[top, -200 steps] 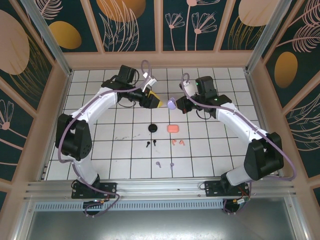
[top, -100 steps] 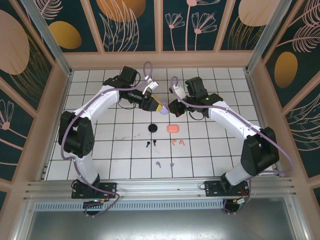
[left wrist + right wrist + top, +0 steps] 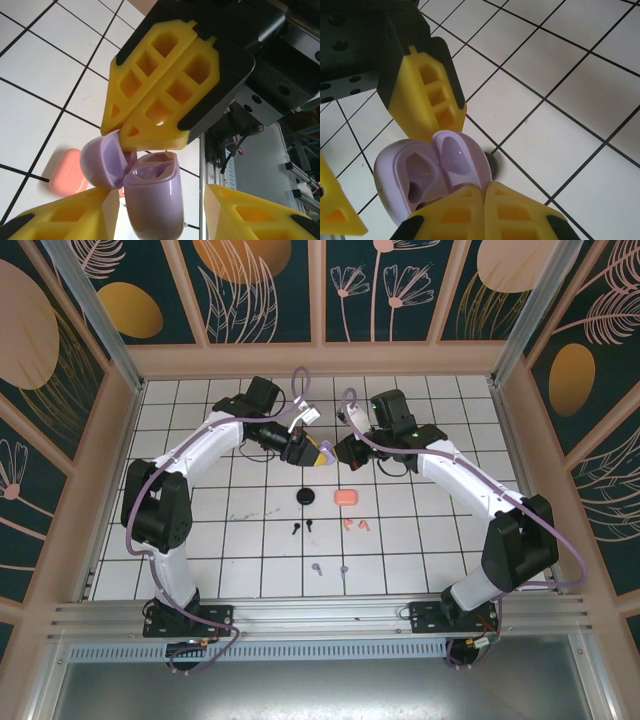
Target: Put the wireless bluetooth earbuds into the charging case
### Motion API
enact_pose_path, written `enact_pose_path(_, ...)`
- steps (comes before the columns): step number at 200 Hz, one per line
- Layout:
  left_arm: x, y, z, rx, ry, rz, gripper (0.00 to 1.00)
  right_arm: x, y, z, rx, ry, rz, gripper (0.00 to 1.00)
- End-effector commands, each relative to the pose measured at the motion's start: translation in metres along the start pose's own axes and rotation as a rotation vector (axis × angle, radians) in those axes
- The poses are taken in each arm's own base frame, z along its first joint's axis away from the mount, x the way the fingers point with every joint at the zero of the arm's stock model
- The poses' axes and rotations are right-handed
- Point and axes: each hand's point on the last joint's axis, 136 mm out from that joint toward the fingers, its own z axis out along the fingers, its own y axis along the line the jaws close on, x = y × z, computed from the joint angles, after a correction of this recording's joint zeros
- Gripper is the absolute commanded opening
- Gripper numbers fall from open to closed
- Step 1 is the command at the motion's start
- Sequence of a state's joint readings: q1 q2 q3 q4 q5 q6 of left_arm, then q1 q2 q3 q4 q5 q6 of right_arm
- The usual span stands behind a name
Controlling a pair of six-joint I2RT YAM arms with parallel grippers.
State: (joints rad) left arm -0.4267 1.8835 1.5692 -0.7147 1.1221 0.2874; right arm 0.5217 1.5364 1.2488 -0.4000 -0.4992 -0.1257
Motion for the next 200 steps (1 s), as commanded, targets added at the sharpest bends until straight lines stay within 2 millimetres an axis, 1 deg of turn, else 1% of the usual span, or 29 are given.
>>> enact_pose_path(1, -0.001, -0.004, 0.003, 0.038, 0.005, 0.012, 0.48, -0.014, 0.012, 0.000, -0.040, -0.029, -0.034, 0.00)
enact_pose_path(43, -0.002, -0.005, 0.003, 0.044, 0.003, 0.016, 0.47, -0.013, 0.013, 0.003, -0.045, -0.025, -0.033, 0.00)
enact_pose_path(62, -0.003, -0.006, 0.003, 0.051, -0.001, 0.022, 0.44, -0.012, 0.012, 0.004, -0.041, -0.021, -0.030, 0.00)
enact_pose_path(92, -0.005, -0.009, 0.003, 0.064, -0.007, 0.026, 0.34, -0.012, 0.012, 0.005, -0.041, -0.021, -0.028, 0.00)
enact_pose_path(106, -0.006, -0.010, 0.003, 0.071, -0.011, 0.029, 0.33, -0.013, 0.011, 0.004, -0.040, -0.022, -0.027, 0.00)
enact_pose_path(113, -0.006, -0.010, 0.003, 0.071, -0.010, 0.029, 0.34, -0.013, 0.012, 0.004, -0.041, -0.022, -0.027, 0.00)
enact_pose_path(125, -0.006, -0.011, 0.002, 0.071, -0.011, 0.031, 0.43, -0.012, 0.012, 0.005, -0.041, -0.021, -0.026, 0.00)
enact_pose_path(154, -0.008, -0.011, 0.001, 0.064, -0.013, 0.041, 0.50, -0.011, 0.012, 0.004, -0.041, -0.017, -0.027, 0.00)
enact_pose_path(173, -0.010, -0.011, 0.001, 0.065, -0.018, 0.046, 0.49, -0.011, 0.012, 0.003, -0.038, -0.015, -0.027, 0.00)
enact_pose_path(200, -0.013, -0.011, 0.002, 0.076, -0.028, 0.046, 0.41, -0.010, 0.013, 0.003, -0.044, -0.013, -0.026, 0.00)
